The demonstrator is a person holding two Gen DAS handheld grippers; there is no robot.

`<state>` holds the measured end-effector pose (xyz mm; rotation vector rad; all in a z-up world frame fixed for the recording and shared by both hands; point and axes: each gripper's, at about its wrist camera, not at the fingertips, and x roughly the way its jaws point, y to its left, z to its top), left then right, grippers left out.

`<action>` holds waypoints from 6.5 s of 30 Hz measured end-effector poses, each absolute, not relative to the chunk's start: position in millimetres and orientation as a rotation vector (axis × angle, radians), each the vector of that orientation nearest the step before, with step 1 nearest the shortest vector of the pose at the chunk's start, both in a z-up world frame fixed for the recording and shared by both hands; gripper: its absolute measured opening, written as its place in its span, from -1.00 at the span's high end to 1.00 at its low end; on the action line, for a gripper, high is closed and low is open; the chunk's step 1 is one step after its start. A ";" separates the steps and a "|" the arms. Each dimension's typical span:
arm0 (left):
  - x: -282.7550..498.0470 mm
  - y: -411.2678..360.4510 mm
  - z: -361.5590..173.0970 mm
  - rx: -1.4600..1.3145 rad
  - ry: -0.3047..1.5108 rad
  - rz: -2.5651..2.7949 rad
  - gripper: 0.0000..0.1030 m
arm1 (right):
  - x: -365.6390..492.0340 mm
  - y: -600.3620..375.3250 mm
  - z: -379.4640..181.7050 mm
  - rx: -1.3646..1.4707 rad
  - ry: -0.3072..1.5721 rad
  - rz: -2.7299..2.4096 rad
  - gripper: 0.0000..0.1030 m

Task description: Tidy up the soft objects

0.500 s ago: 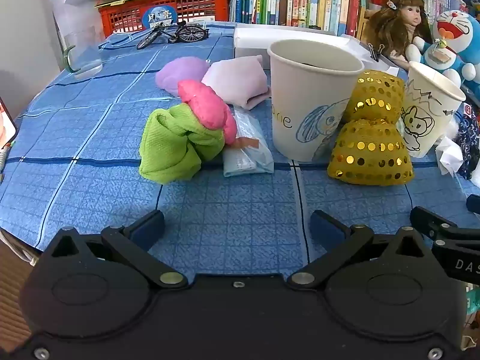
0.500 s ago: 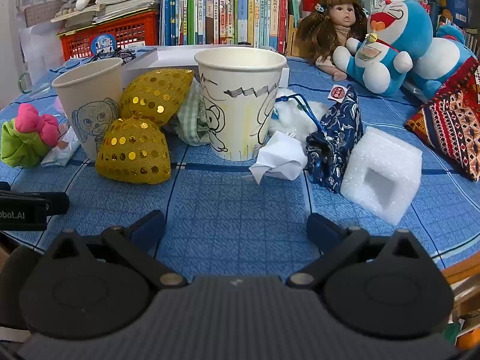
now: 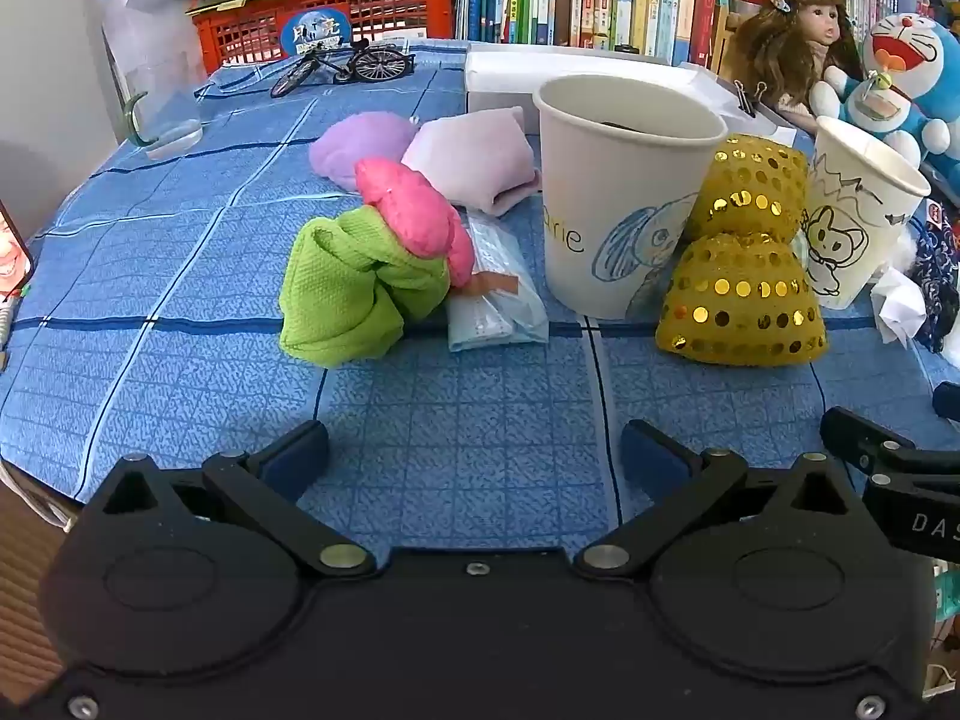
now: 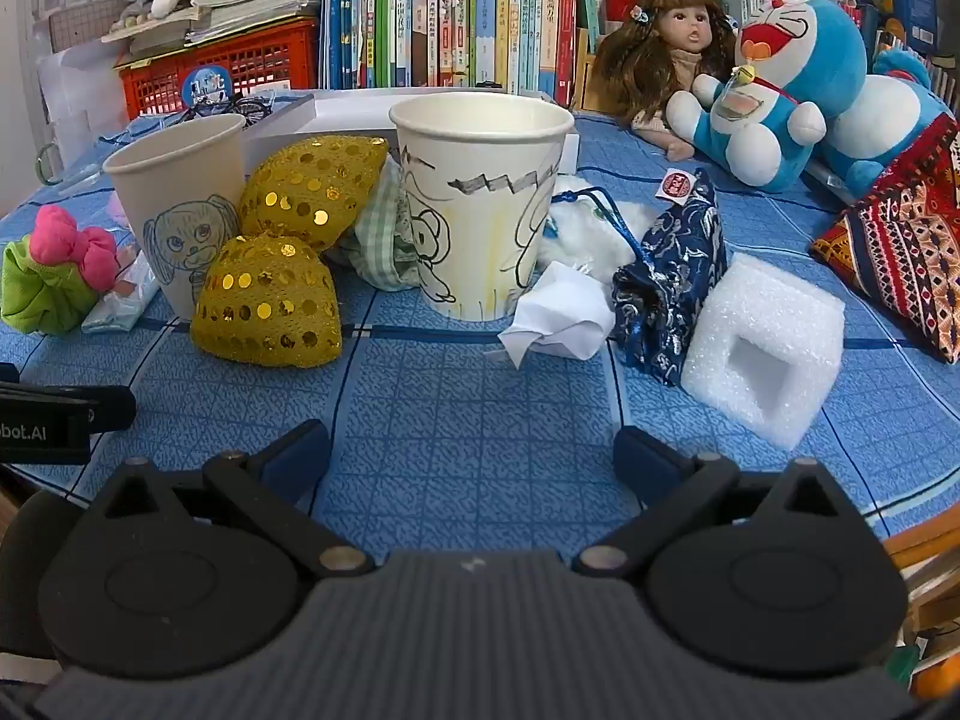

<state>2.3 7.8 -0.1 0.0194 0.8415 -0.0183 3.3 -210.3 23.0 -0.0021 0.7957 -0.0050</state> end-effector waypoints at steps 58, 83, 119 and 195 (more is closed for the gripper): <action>-1.1 2.2 -1.1 0.028 0.825 -0.026 -1.00 | 0.2 -210.6 23.1 -0.005 0.782 -0.003 -1.00; -1.3 3.1 0.8 0.028 0.814 -0.033 -1.00 | -1.4 -210.3 21.0 -0.006 0.764 0.011 -1.00; -3.8 44.9 34.8 -0.015 0.552 0.011 -0.01 | 21.2 -149.0 42.8 -0.076 0.558 0.266 -0.62; 345.6 -56.2 100.4 -0.155 0.917 -0.433 0.55 | 280.7 -232.5 97.9 -0.122 0.839 0.299 -0.04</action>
